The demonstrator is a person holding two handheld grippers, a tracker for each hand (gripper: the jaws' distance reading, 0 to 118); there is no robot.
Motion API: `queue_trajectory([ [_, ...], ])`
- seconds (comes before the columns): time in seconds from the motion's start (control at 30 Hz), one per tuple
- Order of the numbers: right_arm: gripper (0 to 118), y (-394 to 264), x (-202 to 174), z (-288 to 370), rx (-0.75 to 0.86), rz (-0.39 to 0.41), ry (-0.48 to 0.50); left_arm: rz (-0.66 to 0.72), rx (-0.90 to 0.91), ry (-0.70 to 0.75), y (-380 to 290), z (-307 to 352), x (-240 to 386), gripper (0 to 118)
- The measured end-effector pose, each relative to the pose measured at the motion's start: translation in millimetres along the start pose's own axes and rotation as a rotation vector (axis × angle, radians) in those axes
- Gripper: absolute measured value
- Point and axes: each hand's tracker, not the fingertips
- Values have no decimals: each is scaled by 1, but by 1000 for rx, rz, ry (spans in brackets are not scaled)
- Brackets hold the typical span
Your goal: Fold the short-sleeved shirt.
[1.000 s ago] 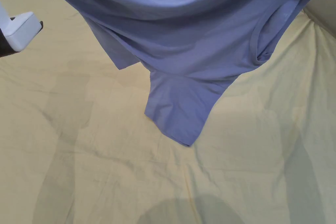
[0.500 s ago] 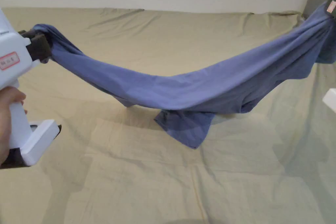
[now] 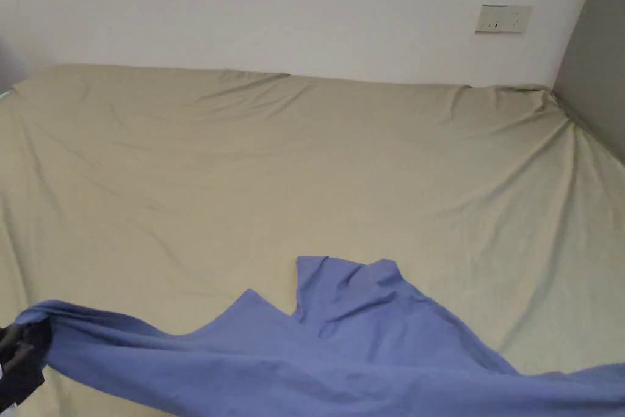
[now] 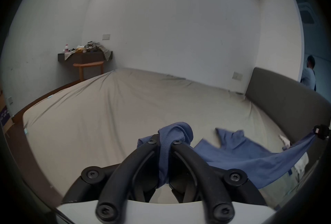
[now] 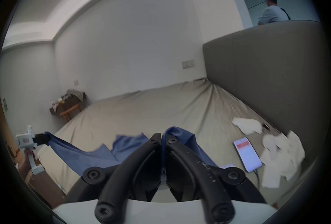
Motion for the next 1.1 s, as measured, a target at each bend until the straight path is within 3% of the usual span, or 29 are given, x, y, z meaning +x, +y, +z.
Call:
queue_trajectory([
  [0.13,5,-56,8,22,-141,-58,-29,65,-109,27,-45,23,-22,7],
  [0.23,5,-93,7,20,-205,12,-81,37,-176,55,-74,30,-26,7],
  [0.37,5,-122,12,3,-280,-38,-106,49,-265,69,-109,17,-39,7],
  [0.6,5,-133,15,-19,-404,-13,-168,129,-385,90,-130,3,-48,7],
  [0.63,6,-134,17,-22,-451,-20,-176,141,-434,109,-132,-2,-51,17],
  [0.67,17,-131,18,-23,-496,-39,-170,134,-462,135,-132,-4,-52,58],
  [0.7,46,-126,17,-20,-481,-40,-187,130,-466,160,-133,-3,-53,101],
  [0.73,84,-119,17,-12,-453,-38,-198,132,-449,143,-127,1,-55,118],
  [0.77,118,-107,15,-3,-405,-51,-176,178,-321,70,-116,17,-58,111],
  [0.8,114,-91,11,14,-274,-56,-103,161,-270,69,-105,28,-60,106],
  [0.83,106,-72,7,29,-213,-56,-123,178,-230,57,-88,46,-49,107],
  [0.93,118,-21,-7,68,-18,-56,-90,174,-2,18,-37,99,-32,115],
  [1.03,118,14,-20,99,170,-105,-34,183,221,-77,18,147,-8,118],
  [1.07,112,22,-24,110,207,-124,-24,171,249,-101,30,163,0,118],
  [1.1,96,26,-27,120,236,-126,-5,145,230,-136,44,174,11,109],
])
